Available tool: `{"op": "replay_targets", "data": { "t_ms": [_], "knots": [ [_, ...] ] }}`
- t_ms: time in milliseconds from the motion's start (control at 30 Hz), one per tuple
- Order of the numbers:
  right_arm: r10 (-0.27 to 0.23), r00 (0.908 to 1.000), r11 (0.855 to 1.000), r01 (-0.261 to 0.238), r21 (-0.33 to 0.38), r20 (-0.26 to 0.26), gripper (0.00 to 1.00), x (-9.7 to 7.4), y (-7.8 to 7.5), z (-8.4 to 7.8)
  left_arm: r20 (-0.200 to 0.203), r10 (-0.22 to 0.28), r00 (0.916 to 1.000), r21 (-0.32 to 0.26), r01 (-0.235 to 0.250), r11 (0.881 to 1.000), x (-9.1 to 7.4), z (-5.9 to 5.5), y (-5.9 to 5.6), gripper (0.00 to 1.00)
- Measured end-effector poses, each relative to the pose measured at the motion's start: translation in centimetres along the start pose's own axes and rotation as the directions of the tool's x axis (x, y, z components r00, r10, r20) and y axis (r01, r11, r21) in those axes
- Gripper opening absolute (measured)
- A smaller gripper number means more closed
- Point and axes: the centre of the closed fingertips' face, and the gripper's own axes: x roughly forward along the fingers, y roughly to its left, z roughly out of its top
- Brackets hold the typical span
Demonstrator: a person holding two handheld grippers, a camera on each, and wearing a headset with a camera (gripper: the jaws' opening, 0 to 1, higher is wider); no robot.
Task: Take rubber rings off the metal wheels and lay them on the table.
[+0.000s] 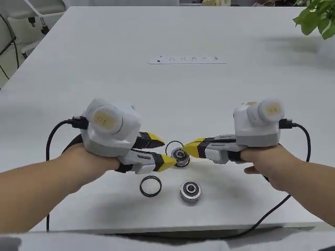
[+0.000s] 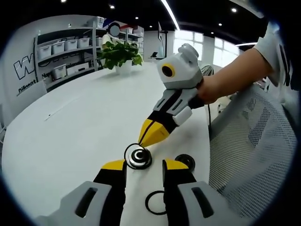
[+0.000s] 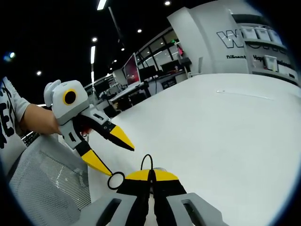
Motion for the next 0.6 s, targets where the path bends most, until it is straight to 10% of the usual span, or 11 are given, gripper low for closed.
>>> {"op": "replay_targets", "data": {
  "t_ms": [600],
  "knots": [
    [0.048,0.9985,0.999,-0.048,0.006,0.025,0.0,0.2,1.9,1.7,0.094,0.044,0.9946,-0.036,-0.041,0.999,-5.5,1.5,-0.1,0.4]
  ]
}}
